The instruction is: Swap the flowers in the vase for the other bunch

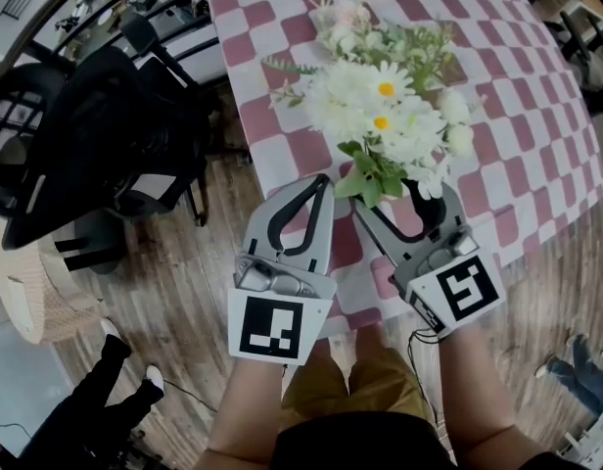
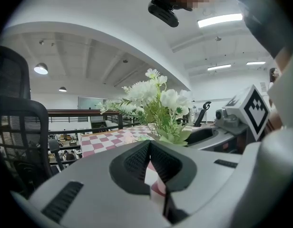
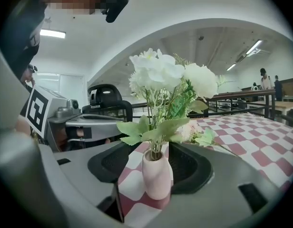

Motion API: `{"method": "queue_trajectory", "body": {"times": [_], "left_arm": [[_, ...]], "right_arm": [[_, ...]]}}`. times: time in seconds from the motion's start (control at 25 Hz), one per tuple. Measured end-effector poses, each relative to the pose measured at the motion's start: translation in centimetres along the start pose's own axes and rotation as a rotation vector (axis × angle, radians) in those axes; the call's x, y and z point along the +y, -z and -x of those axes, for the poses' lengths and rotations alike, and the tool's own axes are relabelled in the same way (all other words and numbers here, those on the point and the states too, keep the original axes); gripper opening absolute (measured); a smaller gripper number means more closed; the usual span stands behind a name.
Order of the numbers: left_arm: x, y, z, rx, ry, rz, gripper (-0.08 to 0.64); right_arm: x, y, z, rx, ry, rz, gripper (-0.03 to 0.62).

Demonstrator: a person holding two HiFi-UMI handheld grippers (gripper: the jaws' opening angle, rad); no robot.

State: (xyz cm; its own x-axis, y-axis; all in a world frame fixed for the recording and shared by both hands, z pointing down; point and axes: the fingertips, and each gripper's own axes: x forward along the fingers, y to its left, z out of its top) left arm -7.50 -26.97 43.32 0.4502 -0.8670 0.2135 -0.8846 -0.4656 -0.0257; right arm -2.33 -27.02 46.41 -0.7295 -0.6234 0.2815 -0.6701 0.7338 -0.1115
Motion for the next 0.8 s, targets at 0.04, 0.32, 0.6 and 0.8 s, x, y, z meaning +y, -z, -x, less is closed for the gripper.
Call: {"method": "queue_trajectory", "body": {"times": [0.04, 0.32, 0.6, 0.8], "left_arm": [[-0.1, 0.0, 0.1, 0.001, -0.002, -0.001, 0.009], [-0.5, -0.2, 1.8, 0.002, -0.026, 0.007, 0.008], [-1.1, -2.5, 2.4, -0.027, -0.024, -0.025, 0.009], [-2.1, -6.0, 2.6, -0.072, -0.012, -0.056, 0.008]], "right_arm": [[0.0, 0.1, 0.2, 0.001, 0.001, 0.002, 0.247], [0.4, -0.1, 1.4, -0.004, 0.007, 0.006, 0.250], [0.1, -1.9, 2.9, -0.027, 0.039, 0.030, 0.253], [0.2, -4.2, 4.8, -0.055, 0.058, 0.051, 0.253]]}}
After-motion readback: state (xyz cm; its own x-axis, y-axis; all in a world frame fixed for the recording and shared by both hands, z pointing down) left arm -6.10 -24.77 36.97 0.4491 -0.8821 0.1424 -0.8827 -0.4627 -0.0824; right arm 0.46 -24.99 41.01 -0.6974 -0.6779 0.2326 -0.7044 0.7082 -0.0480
